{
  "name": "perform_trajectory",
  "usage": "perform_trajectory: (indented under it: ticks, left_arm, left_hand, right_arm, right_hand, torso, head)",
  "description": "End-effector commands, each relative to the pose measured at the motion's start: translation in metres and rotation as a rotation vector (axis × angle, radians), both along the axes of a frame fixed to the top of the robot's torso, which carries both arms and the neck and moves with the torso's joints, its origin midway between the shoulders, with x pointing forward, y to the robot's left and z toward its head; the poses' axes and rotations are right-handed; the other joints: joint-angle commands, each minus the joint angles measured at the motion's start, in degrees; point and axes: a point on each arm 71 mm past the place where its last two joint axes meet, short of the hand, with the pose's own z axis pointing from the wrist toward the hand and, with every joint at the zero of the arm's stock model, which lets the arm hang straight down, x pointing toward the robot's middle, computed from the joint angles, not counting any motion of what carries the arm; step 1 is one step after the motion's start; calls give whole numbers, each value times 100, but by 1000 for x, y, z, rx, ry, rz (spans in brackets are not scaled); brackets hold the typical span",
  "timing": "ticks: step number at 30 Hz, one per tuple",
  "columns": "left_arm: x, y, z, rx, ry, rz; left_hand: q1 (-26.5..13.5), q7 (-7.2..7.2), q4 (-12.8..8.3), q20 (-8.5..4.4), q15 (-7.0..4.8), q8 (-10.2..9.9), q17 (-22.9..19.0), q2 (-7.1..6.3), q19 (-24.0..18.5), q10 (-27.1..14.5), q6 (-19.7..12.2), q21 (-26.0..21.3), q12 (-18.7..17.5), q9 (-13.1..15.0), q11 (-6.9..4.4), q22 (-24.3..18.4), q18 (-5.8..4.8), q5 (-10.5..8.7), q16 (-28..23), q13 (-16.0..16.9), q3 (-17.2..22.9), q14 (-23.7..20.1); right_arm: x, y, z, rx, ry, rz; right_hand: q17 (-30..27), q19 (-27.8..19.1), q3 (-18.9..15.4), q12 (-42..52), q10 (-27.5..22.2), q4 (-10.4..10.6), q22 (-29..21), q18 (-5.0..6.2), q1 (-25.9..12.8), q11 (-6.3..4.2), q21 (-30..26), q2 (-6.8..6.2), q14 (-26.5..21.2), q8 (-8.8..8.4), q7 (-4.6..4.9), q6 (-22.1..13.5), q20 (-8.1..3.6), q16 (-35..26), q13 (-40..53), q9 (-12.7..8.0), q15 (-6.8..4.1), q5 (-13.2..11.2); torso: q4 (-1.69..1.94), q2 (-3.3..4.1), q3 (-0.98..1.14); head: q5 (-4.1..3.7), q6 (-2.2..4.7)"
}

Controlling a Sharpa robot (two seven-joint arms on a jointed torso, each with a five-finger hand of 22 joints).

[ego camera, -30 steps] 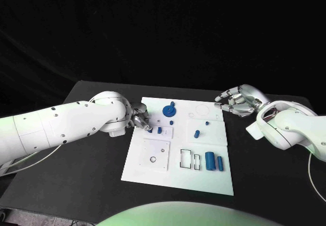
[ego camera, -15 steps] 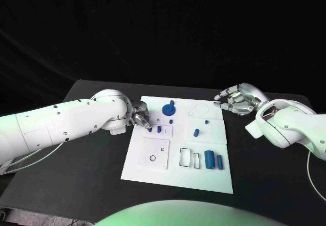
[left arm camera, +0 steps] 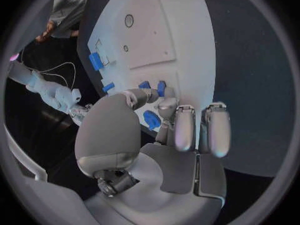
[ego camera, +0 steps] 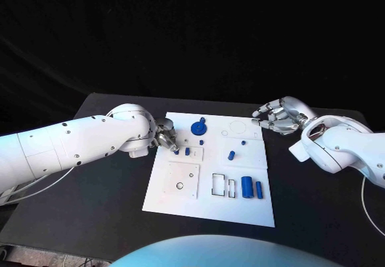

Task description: Assemble the parts on the task board

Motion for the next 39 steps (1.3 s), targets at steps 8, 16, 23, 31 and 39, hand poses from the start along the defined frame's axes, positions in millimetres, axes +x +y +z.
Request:
perform_trajectory:
  ticks: [8,16,23,31,39]
  left_arm:
    - [-5,-6,-6,-2,43,-40]
    - [-5,-7,-6,-2,49,-37]
    - [-5,-6,-8,11,68,-43]
    - [-6,-5,-9,20,80,-47]
    - [-6,-5,-9,21,84,-52]
  left_hand:
    - [-141,-58,-926,20,-61,-33,5,-9,46,89,118,24,48,-9,-9,349,-66,31,-8,65,816,222]
    - [-209,-92,-881,25,-76,-39,8,3,49,167,148,20,99,-19,-32,357,-68,0,-7,173,624,225]
    - [-250,-121,-842,27,-90,-42,6,17,48,235,169,15,155,-26,-53,357,-69,-12,-9,285,473,226]
    - [-203,-136,-878,25,-101,-45,9,35,56,263,187,17,181,-32,-69,368,-71,7,-7,341,448,228]
    - [-194,-137,-886,25,-103,-45,10,37,53,273,192,15,192,-33,-70,364,-70,10,-7,363,444,228]
  right_arm:
    - [-1,1,0,-7,3,15]
    - [-1,1,0,-7,3,14]
    - [-1,0,0,-8,2,12]
    - [-1,0,0,-8,2,11]
    - [-1,0,0,-8,1,11]
  right_hand:
    - [308,-38,23,-34,-41,19,692,56,-31,-1,-14,-1,325,33,-8,-30,18,-29,-8,7,-37,29]
    - [308,-33,38,-42,-47,31,694,55,-44,-3,-16,-11,326,49,-11,-40,17,-33,-20,8,-39,35]
    - [308,-33,38,-42,-47,31,694,55,-44,-3,-16,-11,326,49,-11,-40,17,-33,-20,8,-39,35]
    - [308,-33,38,-42,-47,31,694,55,-44,-3,-16,-11,326,49,-11,-40,17,-33,-20,8,-39,35]
    - [308,-33,38,-42,-47,31,694,55,-44,-3,-16,-11,326,49,-11,-40,17,-33,-20,8,-39,35]
  torso:
    - [1,-1,-5]
    - [2,1,-3]
    - [2,-2,-4]
    - [5,-5,-5]
    - [2,-5,-1]
  head:
    - [-10,-28]
    - [-13,-38]
    - [-16,-52]
    - [-10,-64]
    - [-2,-72]
